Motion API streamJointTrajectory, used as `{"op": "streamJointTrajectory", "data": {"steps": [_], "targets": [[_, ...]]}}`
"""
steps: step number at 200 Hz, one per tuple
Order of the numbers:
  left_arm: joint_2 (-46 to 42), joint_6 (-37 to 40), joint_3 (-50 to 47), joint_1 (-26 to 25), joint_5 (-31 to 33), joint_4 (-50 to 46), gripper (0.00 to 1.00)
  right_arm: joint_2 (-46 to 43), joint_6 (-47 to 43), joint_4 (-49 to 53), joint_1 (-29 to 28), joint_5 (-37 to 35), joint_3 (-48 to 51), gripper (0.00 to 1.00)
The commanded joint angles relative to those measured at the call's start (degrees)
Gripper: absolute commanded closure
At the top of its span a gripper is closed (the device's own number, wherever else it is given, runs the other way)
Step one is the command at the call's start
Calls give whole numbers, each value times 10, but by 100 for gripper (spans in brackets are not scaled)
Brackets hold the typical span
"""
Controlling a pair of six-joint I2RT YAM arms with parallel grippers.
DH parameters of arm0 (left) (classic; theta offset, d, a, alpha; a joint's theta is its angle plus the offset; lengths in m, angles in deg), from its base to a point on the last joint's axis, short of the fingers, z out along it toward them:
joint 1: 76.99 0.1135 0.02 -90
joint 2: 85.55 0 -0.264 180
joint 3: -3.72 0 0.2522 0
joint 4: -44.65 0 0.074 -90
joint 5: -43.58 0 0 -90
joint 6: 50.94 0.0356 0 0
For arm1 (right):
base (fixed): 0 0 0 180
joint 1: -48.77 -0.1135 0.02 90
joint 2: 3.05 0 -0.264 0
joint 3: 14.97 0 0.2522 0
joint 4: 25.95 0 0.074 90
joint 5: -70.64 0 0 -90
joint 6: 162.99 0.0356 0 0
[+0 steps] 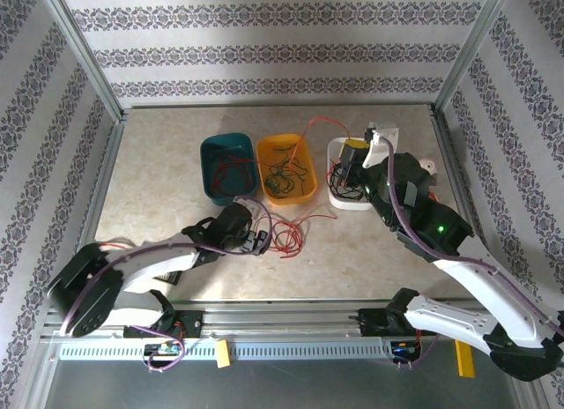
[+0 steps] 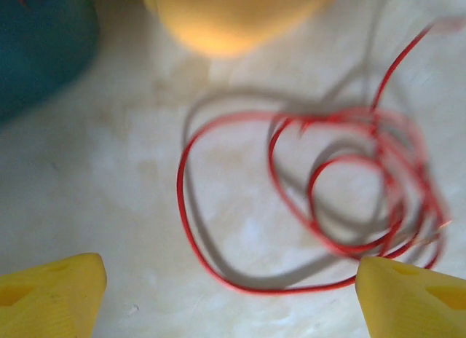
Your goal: Untangle the cables
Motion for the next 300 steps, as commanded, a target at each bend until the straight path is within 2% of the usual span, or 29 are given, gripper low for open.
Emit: {"op": "streamJointTrajectory", "data": {"steps": [1,13,31,46,62,79,109,158,223,271,300], "targets": [[-88,-38,-2,8,92,61,10,34,-32,-40,-13,43,-52,95],[-129,-90,5,9,199,25,10,65,-34,-44,-15,47,-82,95],[-170,-192,31,19,331,-89,10,130,-49,-45,-14,53,-137,95],[-190,-268,55,36,382,-190,10,199,-58,-31,-11,58,-198,95],[-200,-304,72,52,408,-258,10,275,-59,-23,-6,72,-259,95],[-210,-333,78,80,400,-306,10,349,-54,-12,7,91,-325,96],[-245,-351,49,119,373,-317,10,448,-56,-5,31,126,-410,95],[-249,-350,35,125,362,-325,10,561,-58,9,49,163,-496,95],[-232,-335,40,126,358,-314,10,682,-76,74,50,135,-624,94],[-257,-334,33,126,364,-332,10,721,-96,92,41,52,-622,94],[-253,-321,37,126,366,-330,10,740,-89,104,47,67,-632,94]]}}
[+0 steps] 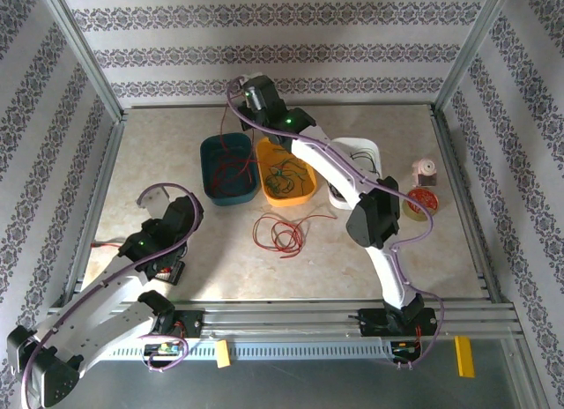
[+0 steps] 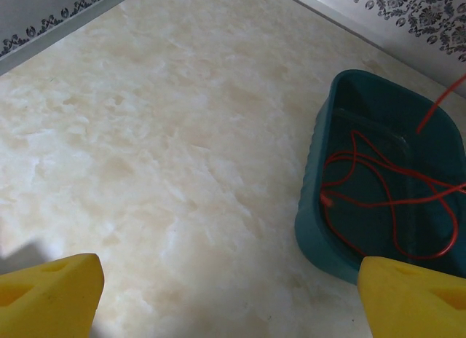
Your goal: Untangle the cables
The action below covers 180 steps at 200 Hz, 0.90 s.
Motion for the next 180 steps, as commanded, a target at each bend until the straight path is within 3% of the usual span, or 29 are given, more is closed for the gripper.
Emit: {"op": "streamJointTrajectory", "data": {"steps": [1,60,180], "targets": [[-1,16,-2,6,11,-22,10,13,-3,16,2,-15,-23,94],[20,41,1,6,4,4,10,34,5,33,-20,38,9,93],[28,37,-14,6,-10,10,10,142,81,76,-25,92,-35,91]]}}
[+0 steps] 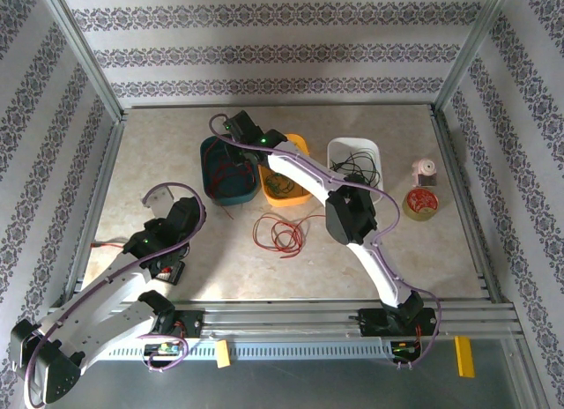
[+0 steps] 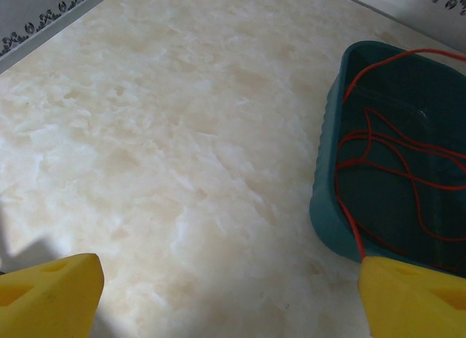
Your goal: Untangle the cables
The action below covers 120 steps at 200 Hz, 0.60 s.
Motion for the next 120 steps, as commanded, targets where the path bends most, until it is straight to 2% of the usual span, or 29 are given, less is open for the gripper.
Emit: {"op": "streamJointTrajectory", "data": {"steps": [1,39,53,66,75,120], "targets": [[7,11,-6,7,-1,7,10,21,29,17,5,16,-31,91],[10,11,-7,6,-9,11,10,24,31,22,3,12,-29,88],[10,12,-8,7,-11,12,10,23,34,28,3,11,-31,79],[12,14,-7,6,-15,14,10,18,35,30,3,6,-29,58],[13,18,-7,6,-20,16,10,11,36,29,3,-4,-25,51],[38,50,-4,6,-86,53,10,-54,11,-13,4,-25,10,44]]}}
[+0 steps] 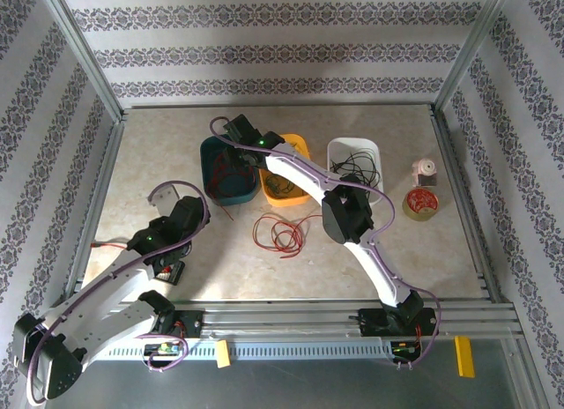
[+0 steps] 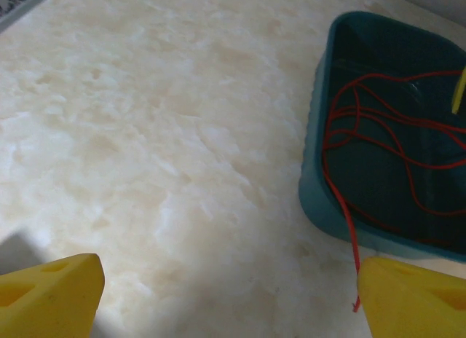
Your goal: Untangle the cables
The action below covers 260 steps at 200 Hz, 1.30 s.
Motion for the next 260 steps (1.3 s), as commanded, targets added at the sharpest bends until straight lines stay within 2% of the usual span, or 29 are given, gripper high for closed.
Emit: {"op": "streamJointTrajectory", "data": {"steps": [1,50,121,153,214,246,260], "targets": [[15,33,-5,6,-45,34,10,-67,-15,-24,4,-22,11,44],[67,38,-13,21,-131,91,16,-134,-27,-29,6,-37,47,41],[180,26,-3,47,-218,194,23,-325,3,-104,8,-49,299,43],[237,44,31,48,-244,174,29,-380,10,-116,8,-65,366,43],[283,69,41,51,-263,215,30,-417,17,-127,15,-71,422,44],[327,88,71,51,-262,199,42,-426,19,-127,15,-71,435,45],[342,93,80,50,-257,185,50,-430,18,-127,15,-72,439,45]]}}
